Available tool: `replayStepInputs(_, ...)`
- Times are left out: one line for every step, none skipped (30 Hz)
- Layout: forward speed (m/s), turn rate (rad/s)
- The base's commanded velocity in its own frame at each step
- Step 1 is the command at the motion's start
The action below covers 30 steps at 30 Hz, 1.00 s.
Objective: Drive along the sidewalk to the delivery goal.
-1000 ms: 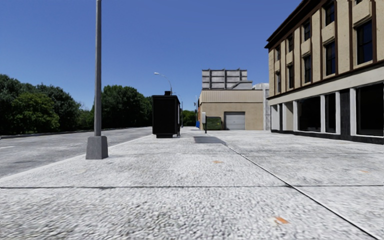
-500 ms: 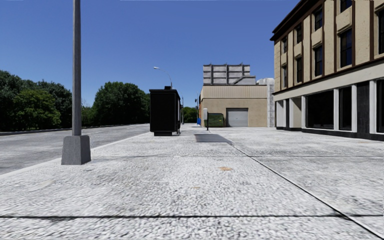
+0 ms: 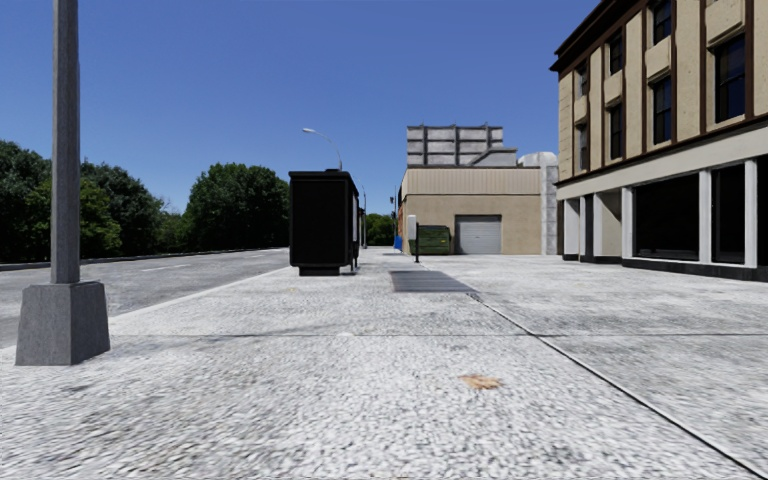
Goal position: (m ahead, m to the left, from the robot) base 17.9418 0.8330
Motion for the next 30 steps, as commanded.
replayStepInputs(2.00,0.00)
replayStepInputs(2.00,0.00)
replayStepInputs(2.00,0.00)
replayStepInputs(2.00,0.00)
replayStepInputs(2.00,0.00)
replayStepInputs(2.00,0.00)
replayStepInputs(2.00,0.00)
replayStepInputs(2.00,0.00)
replayStepInputs(2.00,0.00)
replayStepInputs(2.00,0.00)
replayStepInputs(2.00,0.00)
replayStepInputs(2.00,0.00)
replayStepInputs(2.00,0.00)
replayStepInputs(2.00,0.00)
replayStepInputs(2.00,0.00)
replayStepInputs(2.00,0.00)
replayStepInputs(2.00,0.00)
replayStepInputs(2.00,0.00)
replayStepInputs(2.00,0.00)
replayStepInputs(2.00,0.00)
replayStepInputs(2.00,0.00)
replayStepInputs(2.00,0.00)
replayStepInputs(2.00,0.00)
replayStepInputs(2.00,0.00)
replayStepInputs(2.00,0.00)
replayStepInputs(2.00,0.00)
replayStepInputs(2.00,0.00)
replayStepInputs(2.00,0.00)
replayStepInputs(2.00,0.00)
replayStepInputs(2.00,0.00)
